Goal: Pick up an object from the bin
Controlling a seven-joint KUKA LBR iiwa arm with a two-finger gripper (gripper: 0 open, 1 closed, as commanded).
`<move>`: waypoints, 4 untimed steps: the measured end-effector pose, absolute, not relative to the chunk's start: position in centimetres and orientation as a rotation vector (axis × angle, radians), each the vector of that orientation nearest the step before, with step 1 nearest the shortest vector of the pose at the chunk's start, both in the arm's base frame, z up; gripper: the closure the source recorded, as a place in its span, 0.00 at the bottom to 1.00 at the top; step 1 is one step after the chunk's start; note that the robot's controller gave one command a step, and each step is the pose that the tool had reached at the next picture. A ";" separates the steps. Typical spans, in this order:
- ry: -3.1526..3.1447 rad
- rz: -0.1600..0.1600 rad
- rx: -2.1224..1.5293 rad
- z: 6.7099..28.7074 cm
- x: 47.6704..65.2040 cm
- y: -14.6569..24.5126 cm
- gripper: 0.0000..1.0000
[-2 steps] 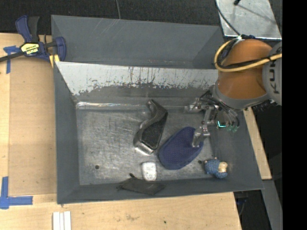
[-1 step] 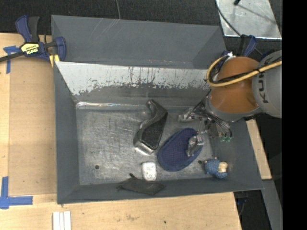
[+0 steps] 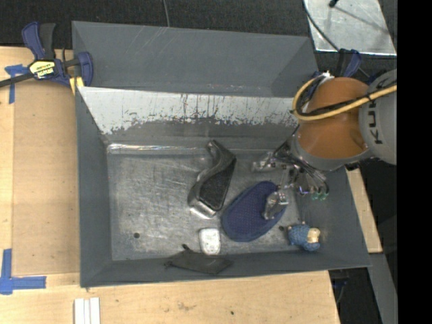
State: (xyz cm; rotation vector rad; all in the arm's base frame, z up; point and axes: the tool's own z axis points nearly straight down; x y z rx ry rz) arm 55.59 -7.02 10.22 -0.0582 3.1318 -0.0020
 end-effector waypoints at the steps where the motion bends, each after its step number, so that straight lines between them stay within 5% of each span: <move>1: 3.126 -0.001 -0.262 10.1 55.4 -6.8 0.00; 2: 3.114 0.008 -0.373 7.6 55.4 -7.3 0.00; 3: 3.115 0.005 -0.374 7.9 55.6 -7.1 0.00; 4: 3.121 0.002 -0.375 8.1 55.6 -7.3 1.00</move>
Offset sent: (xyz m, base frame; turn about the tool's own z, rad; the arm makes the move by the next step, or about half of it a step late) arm -0.0032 0.0016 -0.0022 -0.1307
